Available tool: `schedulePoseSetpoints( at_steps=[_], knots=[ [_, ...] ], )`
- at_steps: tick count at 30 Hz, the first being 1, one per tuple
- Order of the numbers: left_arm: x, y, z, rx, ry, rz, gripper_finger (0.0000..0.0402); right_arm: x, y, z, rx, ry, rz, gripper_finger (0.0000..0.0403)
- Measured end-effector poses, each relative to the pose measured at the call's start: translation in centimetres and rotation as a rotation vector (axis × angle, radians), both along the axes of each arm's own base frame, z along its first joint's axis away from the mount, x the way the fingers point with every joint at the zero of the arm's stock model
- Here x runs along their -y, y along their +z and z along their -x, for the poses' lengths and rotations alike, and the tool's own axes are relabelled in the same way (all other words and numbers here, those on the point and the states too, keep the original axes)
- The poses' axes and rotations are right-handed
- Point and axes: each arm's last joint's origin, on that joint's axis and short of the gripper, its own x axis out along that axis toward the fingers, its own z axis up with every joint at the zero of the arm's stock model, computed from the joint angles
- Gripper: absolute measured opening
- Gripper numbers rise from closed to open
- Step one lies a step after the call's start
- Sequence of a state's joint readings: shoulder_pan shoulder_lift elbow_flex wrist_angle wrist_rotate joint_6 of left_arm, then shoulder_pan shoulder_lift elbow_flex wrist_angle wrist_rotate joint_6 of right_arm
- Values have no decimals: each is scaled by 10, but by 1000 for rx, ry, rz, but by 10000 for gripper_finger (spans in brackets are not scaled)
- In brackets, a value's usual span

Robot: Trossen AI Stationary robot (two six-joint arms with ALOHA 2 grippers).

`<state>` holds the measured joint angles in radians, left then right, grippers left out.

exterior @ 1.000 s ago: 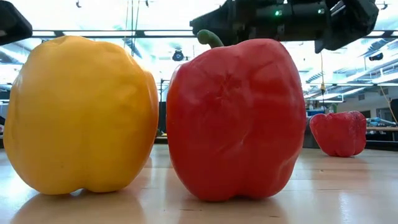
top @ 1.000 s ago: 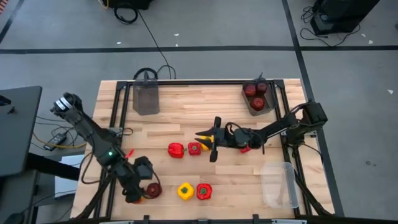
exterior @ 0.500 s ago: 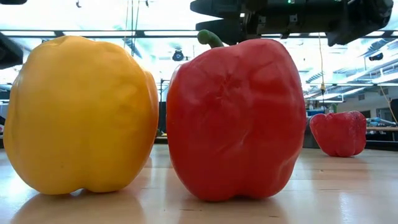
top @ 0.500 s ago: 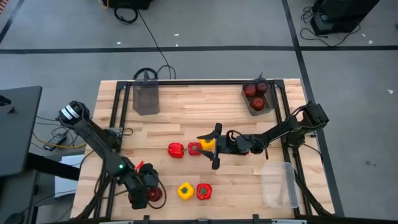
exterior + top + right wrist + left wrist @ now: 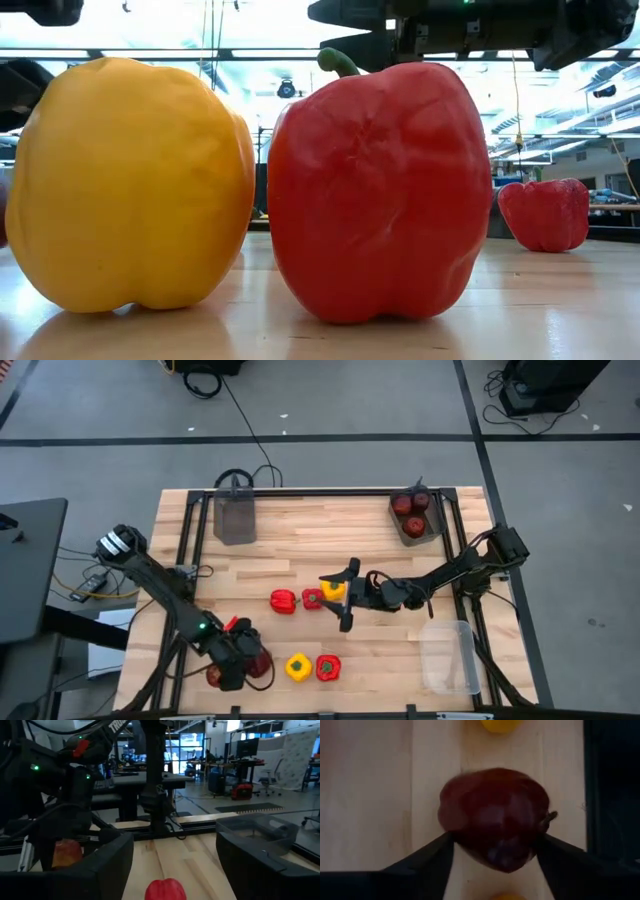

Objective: Sort produce into baskets
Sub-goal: Put the right apple into the right dark gray bin

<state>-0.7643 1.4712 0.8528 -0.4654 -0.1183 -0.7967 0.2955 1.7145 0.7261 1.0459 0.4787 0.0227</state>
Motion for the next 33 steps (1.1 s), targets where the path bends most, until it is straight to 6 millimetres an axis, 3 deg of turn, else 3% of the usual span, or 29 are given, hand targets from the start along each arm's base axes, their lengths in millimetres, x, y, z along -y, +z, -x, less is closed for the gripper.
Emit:
schedulePoseSetpoints(
  at_steps=[5, 11, 19, 22, 26, 33],
  knots=[
    [-7, -1, -5, -34, -8, 8, 178, 0, 0, 0, -2, -2, -1, 274],
    [-14, 0, -8, -47, 10, 9, 100, 0, -1, 0, -7, 1, -26, 260],
    [-27, 24, -7, 39, 48, 55, 7, -5, -1, 1, -8, 11, -32, 249],
    [-32, 38, -2, 93, 59, 87, 22, -5, -2, 2, -12, -13, -31, 248],
    [-35, 54, 3, 183, 72, 105, 77, -5, -5, 2, -42, -33, -23, 250],
    [-28, 44, -3, 296, -56, -74, 237, -6, -10, 2, -84, -30, -54, 250]
  ],
)
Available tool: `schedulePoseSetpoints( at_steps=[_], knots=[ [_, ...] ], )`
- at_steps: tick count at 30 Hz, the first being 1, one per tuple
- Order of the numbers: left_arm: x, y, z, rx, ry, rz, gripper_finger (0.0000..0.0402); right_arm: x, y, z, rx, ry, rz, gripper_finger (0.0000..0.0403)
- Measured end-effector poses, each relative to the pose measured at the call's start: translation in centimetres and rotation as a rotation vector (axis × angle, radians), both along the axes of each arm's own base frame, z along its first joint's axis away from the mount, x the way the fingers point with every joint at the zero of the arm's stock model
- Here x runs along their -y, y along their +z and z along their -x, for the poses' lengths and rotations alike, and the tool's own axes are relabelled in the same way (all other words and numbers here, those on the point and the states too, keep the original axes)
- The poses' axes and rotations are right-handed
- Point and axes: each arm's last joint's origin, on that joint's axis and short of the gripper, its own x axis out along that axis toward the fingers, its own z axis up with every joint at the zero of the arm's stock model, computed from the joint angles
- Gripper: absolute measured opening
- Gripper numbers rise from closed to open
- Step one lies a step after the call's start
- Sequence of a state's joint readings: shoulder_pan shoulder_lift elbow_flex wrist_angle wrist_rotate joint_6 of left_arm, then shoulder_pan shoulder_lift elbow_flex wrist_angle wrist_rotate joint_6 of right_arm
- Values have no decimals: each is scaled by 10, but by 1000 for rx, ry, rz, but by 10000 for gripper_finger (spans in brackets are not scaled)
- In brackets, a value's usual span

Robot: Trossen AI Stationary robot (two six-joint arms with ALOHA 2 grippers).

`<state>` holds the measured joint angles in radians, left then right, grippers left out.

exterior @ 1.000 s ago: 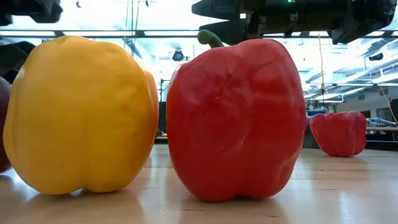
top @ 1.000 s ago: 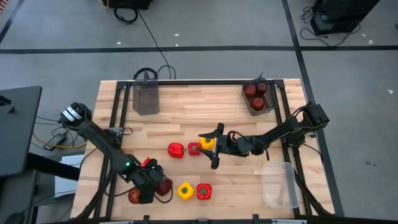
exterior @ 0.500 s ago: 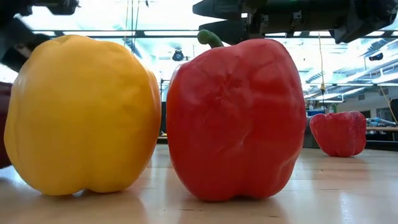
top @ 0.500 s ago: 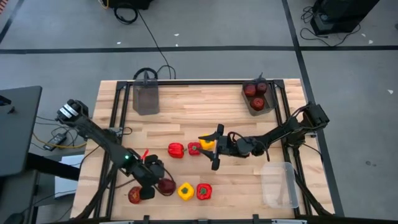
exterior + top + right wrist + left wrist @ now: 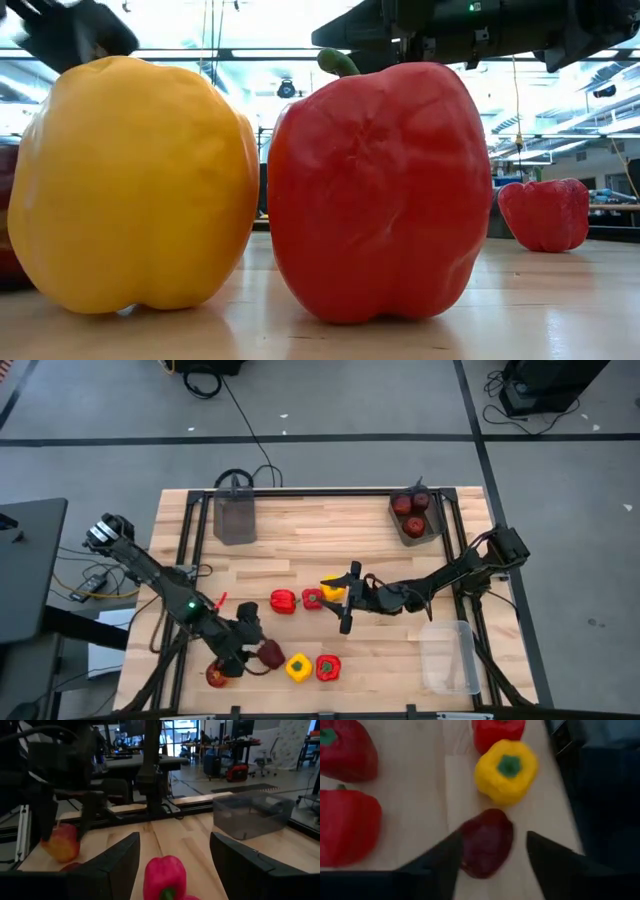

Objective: Sort produce into baskets
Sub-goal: Put the right apple into the right dark gray bin

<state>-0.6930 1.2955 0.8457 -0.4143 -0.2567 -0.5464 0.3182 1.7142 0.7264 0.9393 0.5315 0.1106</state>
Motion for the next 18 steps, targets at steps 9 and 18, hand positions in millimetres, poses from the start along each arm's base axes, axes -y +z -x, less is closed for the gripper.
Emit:
schedulePoseSetpoints(
  at_steps=[9, 18],
  knots=[
    [16, -37, -18, -34, -169, -176, 393, -1, -1, 0, -8, 3, -9, 250],
    [20, -62, -33, -94, -262, -171, 361, -1, -1, 0, -6, 3, -31, 250]
  ],
)
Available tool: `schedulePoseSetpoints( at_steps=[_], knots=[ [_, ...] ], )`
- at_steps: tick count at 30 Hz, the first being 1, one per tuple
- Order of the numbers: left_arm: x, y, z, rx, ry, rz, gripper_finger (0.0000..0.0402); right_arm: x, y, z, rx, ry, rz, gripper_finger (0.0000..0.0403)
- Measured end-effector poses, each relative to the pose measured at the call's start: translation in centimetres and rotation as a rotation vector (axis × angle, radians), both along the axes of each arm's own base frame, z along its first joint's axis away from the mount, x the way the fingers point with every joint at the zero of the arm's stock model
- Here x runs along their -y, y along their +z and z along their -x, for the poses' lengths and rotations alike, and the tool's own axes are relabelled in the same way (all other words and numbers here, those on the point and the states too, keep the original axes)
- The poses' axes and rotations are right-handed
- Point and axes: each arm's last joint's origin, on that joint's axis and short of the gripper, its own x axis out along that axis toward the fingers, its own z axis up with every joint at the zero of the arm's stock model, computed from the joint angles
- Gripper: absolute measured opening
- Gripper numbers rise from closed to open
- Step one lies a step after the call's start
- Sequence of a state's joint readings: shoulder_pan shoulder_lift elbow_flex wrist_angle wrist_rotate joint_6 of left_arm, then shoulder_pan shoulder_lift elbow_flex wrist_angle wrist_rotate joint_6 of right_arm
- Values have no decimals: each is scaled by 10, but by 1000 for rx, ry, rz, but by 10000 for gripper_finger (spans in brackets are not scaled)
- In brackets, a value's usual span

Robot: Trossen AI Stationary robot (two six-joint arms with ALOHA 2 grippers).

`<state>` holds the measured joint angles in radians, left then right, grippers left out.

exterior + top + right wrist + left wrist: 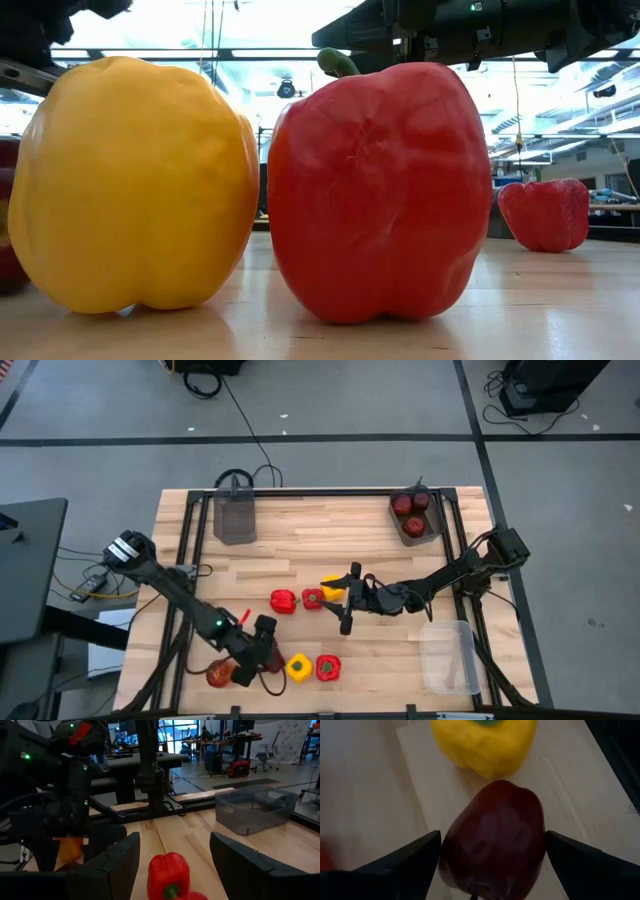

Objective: Sort produce into baskets
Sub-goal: Put the right apple into the right dark gray bin

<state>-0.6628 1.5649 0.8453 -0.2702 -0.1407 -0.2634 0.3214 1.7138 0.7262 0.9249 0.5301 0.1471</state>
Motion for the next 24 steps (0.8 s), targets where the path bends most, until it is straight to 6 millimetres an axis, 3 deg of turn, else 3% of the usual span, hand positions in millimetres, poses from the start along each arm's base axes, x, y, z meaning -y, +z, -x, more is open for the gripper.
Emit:
schedulePoseSetpoints(
  at_steps=[5, 12, 16, 24],
  knots=[
    [-4, -2, -5, -40, 1, 42, 355, 0, 0, 0, 0, 0, 0, 250],
    [-12, -2, -8, -94, 42, 99, 290, 0, 0, 0, 0, 0, -3, 250],
    [-21, 4, -5, -133, 66, 81, 284, 0, 0, 0, 4, -2, -17, 250],
    [-48, 65, -8, -99, 156, -61, 291, -1, 8, 5, -3, -89, 46, 249]
  ],
)
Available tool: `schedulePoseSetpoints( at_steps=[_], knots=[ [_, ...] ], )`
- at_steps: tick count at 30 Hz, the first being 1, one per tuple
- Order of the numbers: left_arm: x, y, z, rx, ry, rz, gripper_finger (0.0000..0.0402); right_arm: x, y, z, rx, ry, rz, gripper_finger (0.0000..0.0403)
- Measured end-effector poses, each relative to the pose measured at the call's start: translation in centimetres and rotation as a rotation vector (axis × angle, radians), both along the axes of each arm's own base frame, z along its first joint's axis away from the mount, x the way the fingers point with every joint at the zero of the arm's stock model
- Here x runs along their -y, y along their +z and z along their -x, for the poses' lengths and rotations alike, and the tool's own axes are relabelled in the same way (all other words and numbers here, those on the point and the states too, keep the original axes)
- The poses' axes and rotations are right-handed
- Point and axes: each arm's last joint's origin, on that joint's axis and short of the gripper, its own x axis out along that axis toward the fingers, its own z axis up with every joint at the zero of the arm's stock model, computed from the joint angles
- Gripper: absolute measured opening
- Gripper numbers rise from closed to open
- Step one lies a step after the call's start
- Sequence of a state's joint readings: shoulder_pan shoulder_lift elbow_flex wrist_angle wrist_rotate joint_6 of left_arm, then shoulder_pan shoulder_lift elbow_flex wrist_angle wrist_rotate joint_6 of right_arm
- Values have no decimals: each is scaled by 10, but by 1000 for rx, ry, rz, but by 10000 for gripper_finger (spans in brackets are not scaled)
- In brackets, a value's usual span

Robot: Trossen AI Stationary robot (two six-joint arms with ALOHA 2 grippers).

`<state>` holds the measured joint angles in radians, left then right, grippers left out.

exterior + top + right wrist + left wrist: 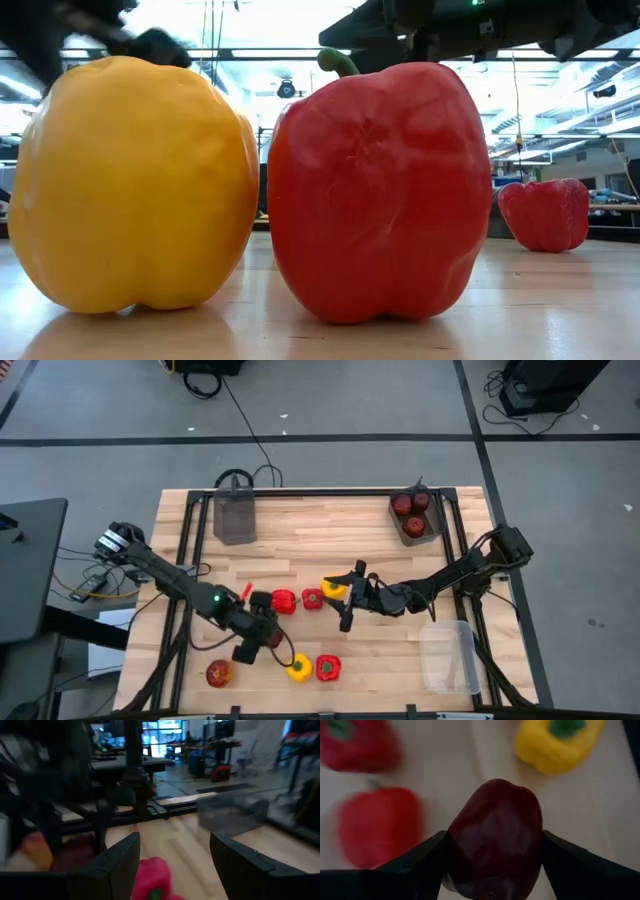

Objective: Sort produce into baskets
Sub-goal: Put the right apple into the right dark gray bin

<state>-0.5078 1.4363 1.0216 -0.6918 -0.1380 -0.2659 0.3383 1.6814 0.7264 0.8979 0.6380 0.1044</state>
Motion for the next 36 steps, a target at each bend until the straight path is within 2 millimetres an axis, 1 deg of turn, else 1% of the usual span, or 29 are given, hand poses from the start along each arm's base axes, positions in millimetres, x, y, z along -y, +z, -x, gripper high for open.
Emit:
schedulePoseSetpoints(
  at_steps=[2, 4, 7, 10, 13, 15, 19, 22, 24, 27, 33, 36],
  knots=[
    [-8, 16, -7, 36, 16, -41, 291, -2, 4, 3, -20, -19, 56, 249],
    [-20, 28, -13, 43, 32, -100, 291, -3, 14, 9, -26, -58, 90, 249],
    [-42, 40, -27, 84, 61, -147, 291, -2, 32, 23, -28, -216, 107, 249],
    [-75, 48, -42, 149, 135, -171, 292, 1, 47, 41, -76, -331, 121, 249],
    [-111, 50, -53, 192, 206, -190, 292, 5, 58, 58, -101, -315, 52, 249],
    [-135, 50, -62, 236, 239, -180, 293, 9, 59, 68, -138, -278, -11, 249],
    [-173, 37, -81, 280, 265, -140, 293, 22, 52, 83, -233, -294, -131, 249],
    [-193, 25, -98, 274, 274, -125, 293, 28, 46, 92, -298, -328, -204, 249],
    [-204, 17, -110, 239, 280, -134, 293, 30, 42, 96, -325, -349, -242, 249],
    [-216, 8, -132, 206, 281, -140, 294, 33, 37, 100, -351, -386, -288, 249],
    [-228, -4, -175, 132, 266, -126, 294, 36, 30, 107, -415, -425, -355, 249],
    [-231, -17, -188, 17, 238, -120, 294, 38, 29, 114, -465, -419, -401, 249]
  ],
)
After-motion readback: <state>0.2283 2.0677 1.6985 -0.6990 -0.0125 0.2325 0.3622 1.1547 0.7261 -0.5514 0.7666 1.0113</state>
